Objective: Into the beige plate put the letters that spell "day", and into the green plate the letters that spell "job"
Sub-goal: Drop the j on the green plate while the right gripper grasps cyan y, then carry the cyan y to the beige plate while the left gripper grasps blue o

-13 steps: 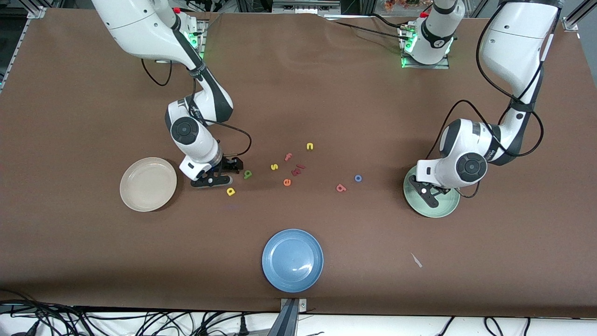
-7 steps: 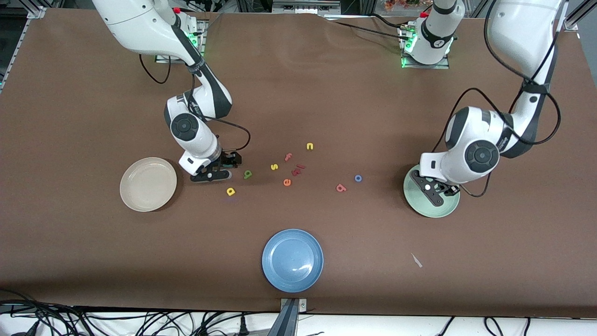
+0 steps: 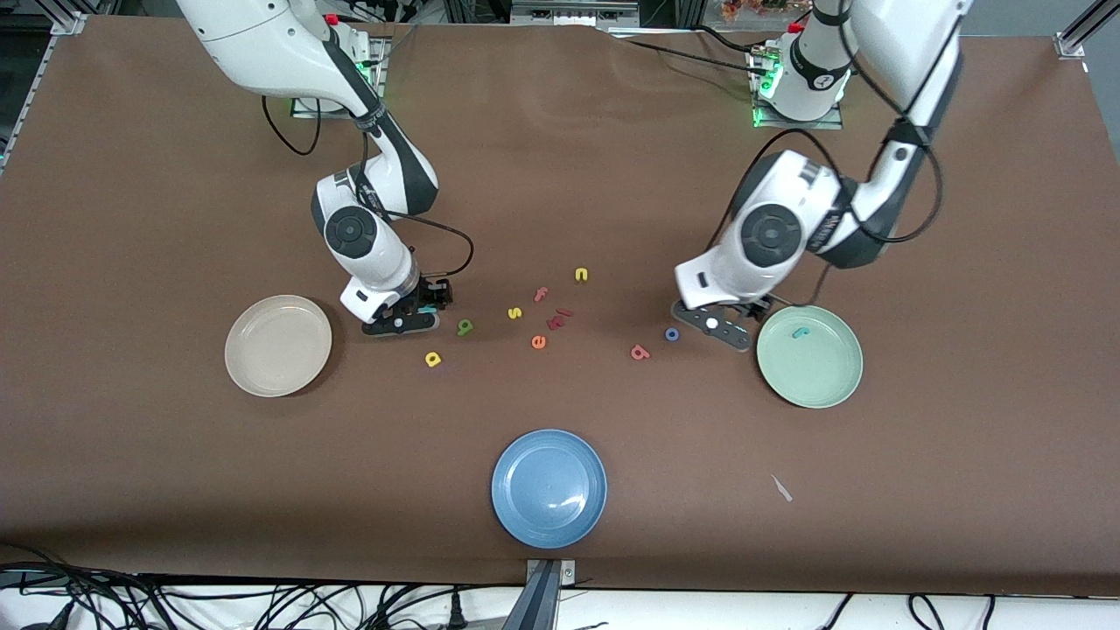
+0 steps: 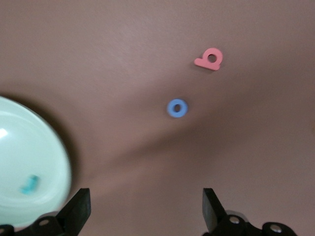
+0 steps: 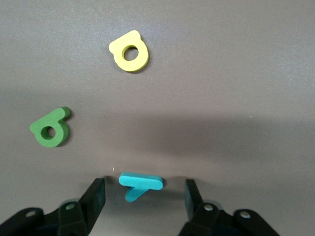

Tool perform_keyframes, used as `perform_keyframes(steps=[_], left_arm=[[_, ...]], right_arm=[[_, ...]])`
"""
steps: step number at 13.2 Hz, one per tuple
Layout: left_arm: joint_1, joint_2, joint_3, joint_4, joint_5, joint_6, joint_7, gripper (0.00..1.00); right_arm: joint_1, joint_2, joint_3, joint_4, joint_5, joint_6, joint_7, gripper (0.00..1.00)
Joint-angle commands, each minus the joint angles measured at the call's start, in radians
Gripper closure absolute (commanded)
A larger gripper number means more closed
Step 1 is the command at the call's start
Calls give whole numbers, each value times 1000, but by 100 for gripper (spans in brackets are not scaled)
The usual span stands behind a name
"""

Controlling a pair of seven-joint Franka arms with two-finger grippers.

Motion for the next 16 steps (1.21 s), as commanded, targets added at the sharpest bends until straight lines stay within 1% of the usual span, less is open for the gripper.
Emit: perform_keyframes(steps=[1,2,3,4,5,6,8,9,10,11,12,13,14,16], left_arm=[[-62,116,7,114,17,-5,-257,0],[-73,153,9,154,16,-5,-312,0],[-73,187,9,183,14,5,-346,0],[-68,208,9,182,13,68,-374,0],[-56,227,9,158,16,155,-369,0],[-55,239,10,142,16,203,-368,0],[-47,239,10,130,17,206,-343,0],[-42,239,10,128,17,206,-336,2],[-42,239,13,128,17,206,-331,12],[-41,241,15,127,19,206,-331,20],[-39,245,16,125,45,205,-331,25],[-39,248,16,122,80,205,-334,25],[-39,259,16,119,89,205,-334,28],[-30,262,18,119,91,205,-334,32]], right_arm=[[0,-16,2,-14,13,6,-17,32],[0,-16,2,-14,13,9,-17,33],[0,-16,2,-14,13,17,-17,36],[0,-16,2,-14,13,17,-17,39],[0,-14,2,-14,13,18,-15,44],[2,-14,2,-14,13,20,-11,50],[12,-8,4,-14,14,38,-4,54],[14,-5,4,-14,16,51,-1,56],[14,-3,4,-14,16,52,-1,57],[14,-3,4,-14,16,54,0,58],[14,-3,4,-14,16,52,0,61],[14,-2,4,-14,16,54,0,62],[14,-2,4,-14,16,52,0,62],[14,-2,4,-16,14,52,-4,69]])
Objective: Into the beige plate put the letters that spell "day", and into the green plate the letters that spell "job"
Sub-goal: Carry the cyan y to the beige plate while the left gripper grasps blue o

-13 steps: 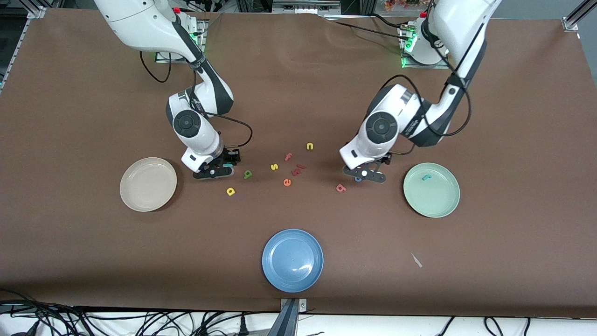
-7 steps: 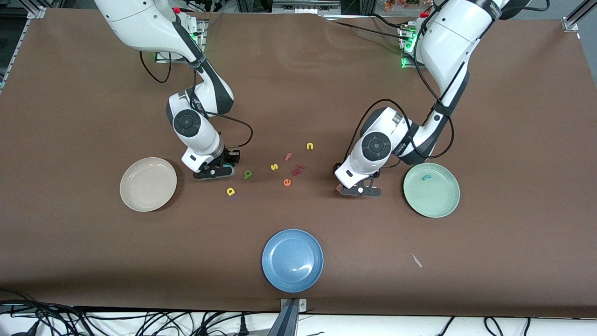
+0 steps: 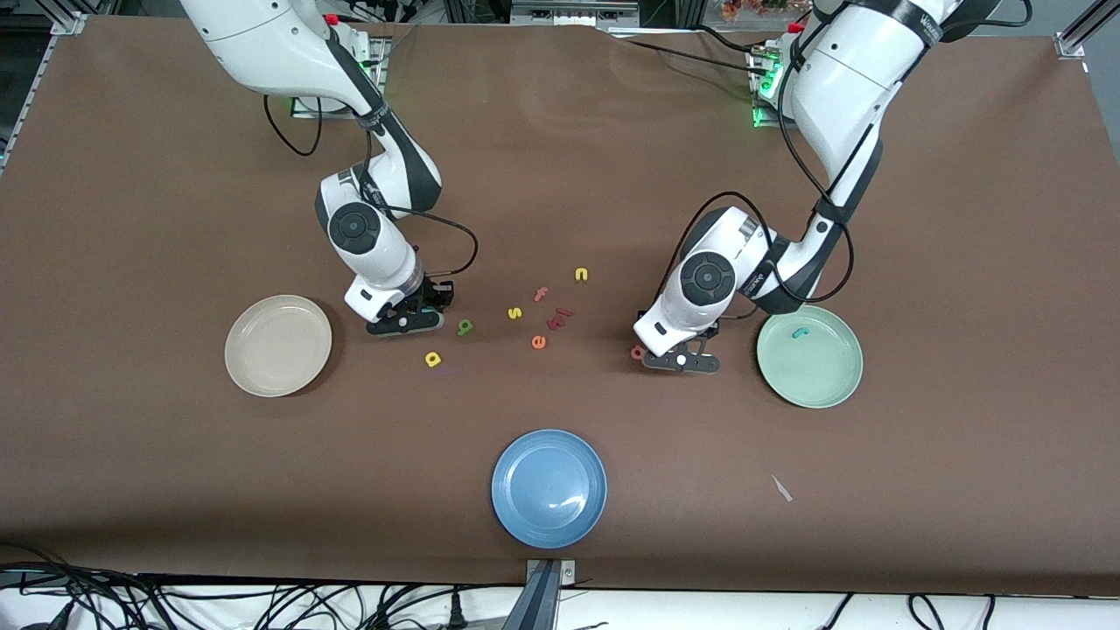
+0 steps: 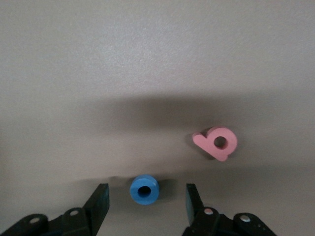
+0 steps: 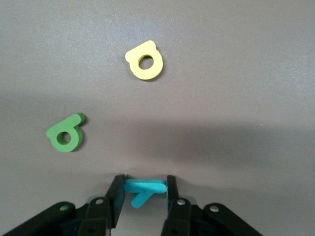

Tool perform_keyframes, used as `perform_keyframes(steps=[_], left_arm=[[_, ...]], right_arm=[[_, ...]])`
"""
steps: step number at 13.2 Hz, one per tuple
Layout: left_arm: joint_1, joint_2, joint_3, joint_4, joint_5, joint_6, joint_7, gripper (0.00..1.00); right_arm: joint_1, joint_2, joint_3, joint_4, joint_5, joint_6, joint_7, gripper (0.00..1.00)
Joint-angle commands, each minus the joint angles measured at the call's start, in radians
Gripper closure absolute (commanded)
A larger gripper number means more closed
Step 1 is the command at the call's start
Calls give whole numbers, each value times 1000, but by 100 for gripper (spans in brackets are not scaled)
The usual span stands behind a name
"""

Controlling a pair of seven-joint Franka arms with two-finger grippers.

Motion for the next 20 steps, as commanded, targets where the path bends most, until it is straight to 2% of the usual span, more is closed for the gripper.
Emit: perform_keyframes(steps=[1,2,3,4,6,9,10,13,15,17,18,19,20], left_arm=[[10,14,-3,0,30,2,6,33],[10,22,-1,0,30,8,6,38],[10,25,-1,0,30,8,6,50],[10,25,-3,0,30,8,6,69],[10,23,-3,3,30,8,6,99],[13,7,-3,7,30,-5,6,100],[13,-10,-3,7,30,-18,5,100],[28,-94,-4,20,31,-137,74,100],[83,-133,-7,20,31,-197,202,100],[149,-150,-7,18,31,-214,377,100],[180,-153,-9,18,31,-226,460,100],[208,-151,-9,18,30,-231,545,100],[241,-147,-9,18,30,-230,624,100]], right_arm=[[7,-4,-3,-16,14,16,-9,70],[7,-7,-1,-15,14,15,-15,75],[7,-10,-1,-15,14,13,-10,80],[7,-17,-3,-10,14,9,-15,80],[2,-56,-12,28,13,-89,-35,80],[-1,-102,-91,50,13,-166,-178,85],[-1,-111,-137,47,13,-188,-247,85],[-2,-117,-251,47,16,-203,-403,85],[-7,-110,-303,47,16,-202,-473,84],[-65,-94,-308,51,13,-192,-506,82],[-81,-81,-308,65,14,-186,-528,73],[-91,-67,-308,79,16,-186,-539,31],[-98,-65,-306,86,17,-188,-539,0]])
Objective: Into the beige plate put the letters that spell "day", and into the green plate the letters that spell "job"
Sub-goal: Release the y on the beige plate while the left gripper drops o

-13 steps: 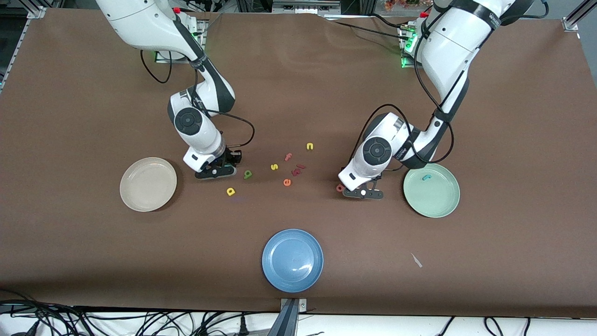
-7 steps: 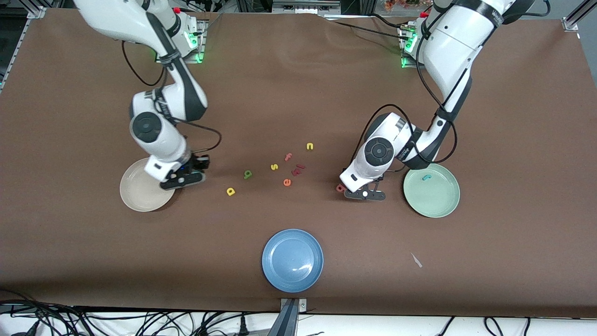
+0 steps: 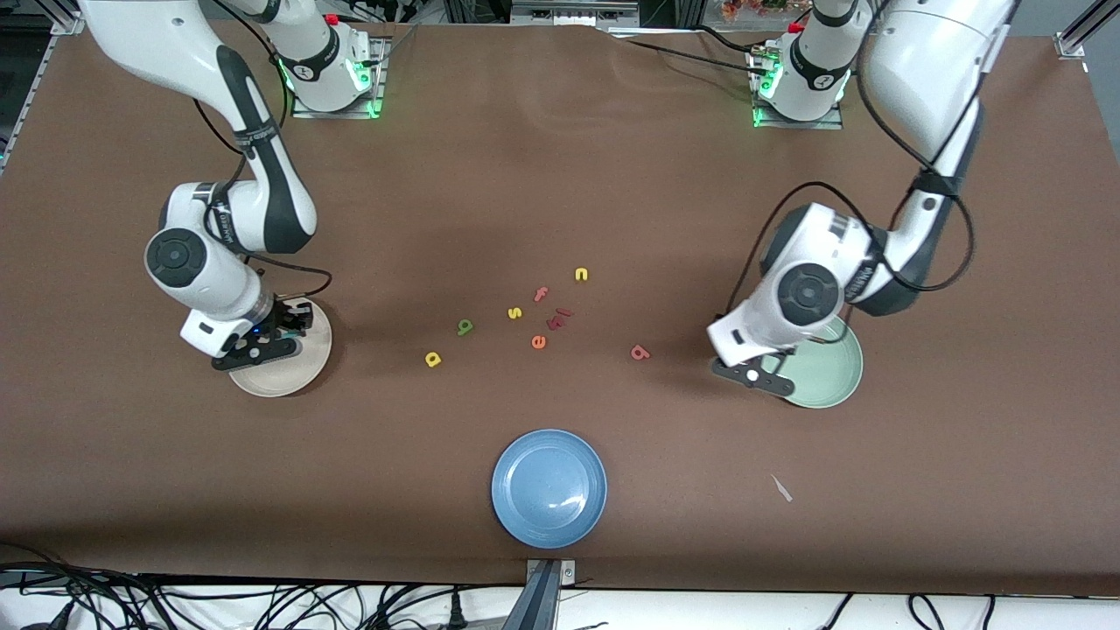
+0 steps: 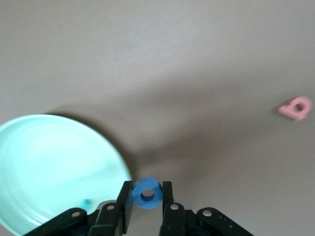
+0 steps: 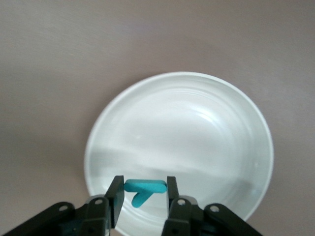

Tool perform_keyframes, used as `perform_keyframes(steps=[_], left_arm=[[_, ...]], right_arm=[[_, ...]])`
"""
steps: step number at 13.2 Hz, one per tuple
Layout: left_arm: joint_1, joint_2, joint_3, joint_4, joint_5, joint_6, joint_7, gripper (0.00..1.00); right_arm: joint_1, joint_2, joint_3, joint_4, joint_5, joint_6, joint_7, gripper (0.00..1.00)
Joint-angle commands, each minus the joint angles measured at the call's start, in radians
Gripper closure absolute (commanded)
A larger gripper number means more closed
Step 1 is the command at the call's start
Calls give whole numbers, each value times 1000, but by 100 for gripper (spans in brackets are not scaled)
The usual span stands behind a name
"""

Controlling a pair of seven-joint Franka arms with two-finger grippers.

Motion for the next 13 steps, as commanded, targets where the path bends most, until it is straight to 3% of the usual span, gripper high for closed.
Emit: perform_keyframes(steps=[1,5,6,7,11,13], left_arm=[[88,3,-11,-15,15,3,204,100],[109,69,-8,-10,30,66,257,98],[109,76,-8,-9,30,72,257,55],[109,70,-8,-10,30,68,259,2],[94,30,-17,-6,15,42,239,0],[94,11,-72,-3,14,16,135,0]], right_arm=[[-9,18,9,41,18,-8,-21,0],[11,45,93,183,134,-148,10,0],[11,59,115,212,134,-159,34,0],[11,76,138,232,133,-159,53,0],[14,200,221,383,133,-175,99,0],[22,249,241,430,131,-175,104,0]])
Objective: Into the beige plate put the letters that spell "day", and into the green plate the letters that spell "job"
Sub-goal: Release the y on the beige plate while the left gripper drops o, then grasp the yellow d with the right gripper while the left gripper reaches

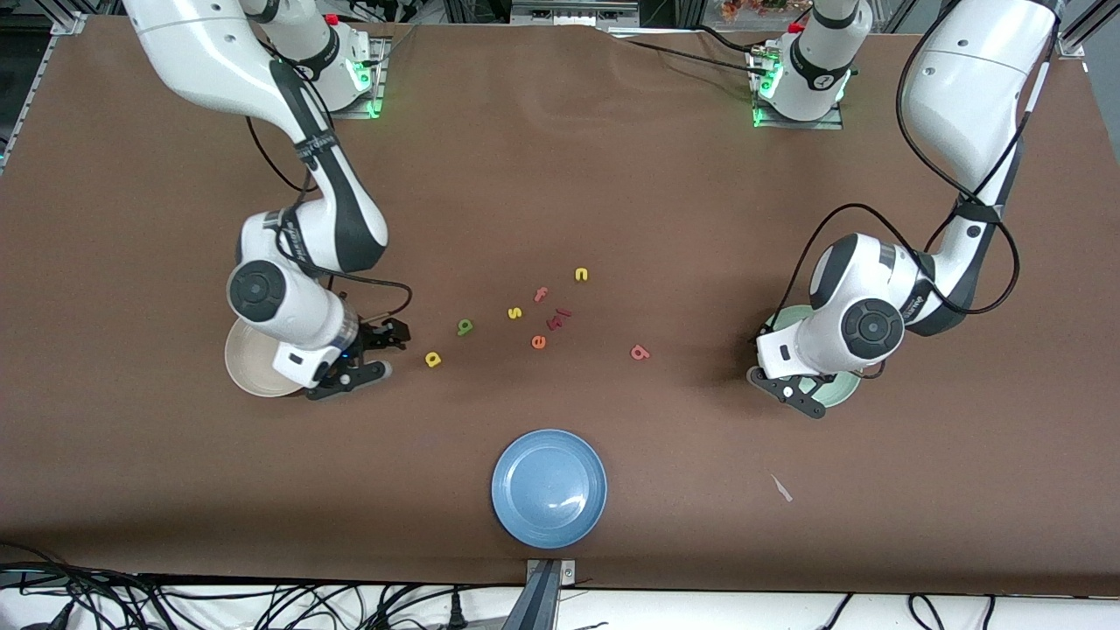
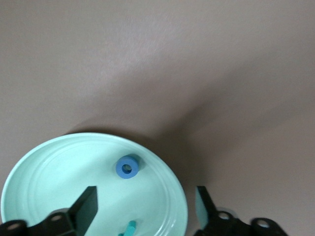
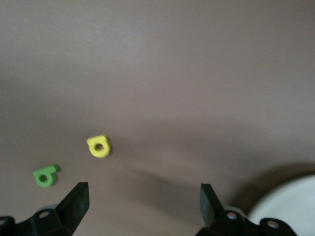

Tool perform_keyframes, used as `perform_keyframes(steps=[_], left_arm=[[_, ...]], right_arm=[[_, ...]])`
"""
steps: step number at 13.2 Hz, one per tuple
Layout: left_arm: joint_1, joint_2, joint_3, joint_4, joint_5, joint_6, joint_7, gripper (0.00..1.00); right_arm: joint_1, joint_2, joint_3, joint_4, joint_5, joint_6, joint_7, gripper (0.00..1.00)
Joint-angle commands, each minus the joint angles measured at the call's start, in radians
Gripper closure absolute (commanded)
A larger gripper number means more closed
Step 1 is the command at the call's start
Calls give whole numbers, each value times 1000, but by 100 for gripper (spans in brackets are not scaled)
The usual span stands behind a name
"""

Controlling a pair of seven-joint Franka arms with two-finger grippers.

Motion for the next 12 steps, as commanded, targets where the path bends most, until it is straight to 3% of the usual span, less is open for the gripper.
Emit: perform_keyframes(steps=[1,3,7,8,12], left_arm=[[-7,-40,-73,-4,14,-46,-177,0],[-51,-35,-119,1,17,-45,-379,0],[-172,20,-119,84,20,-45,-862,0],[-170,22,-119,84,20,-43,-918,0],[-151,43,-116,82,-6,-37,-999,1]], right_arm=[[10,93,23,114,17,-33,10,0],[47,112,23,119,-1,-32,10,0],[61,141,23,119,-2,-18,-1,0],[62,147,23,119,-25,-18,-1,1],[68,168,23,118,-87,13,-3,20]])
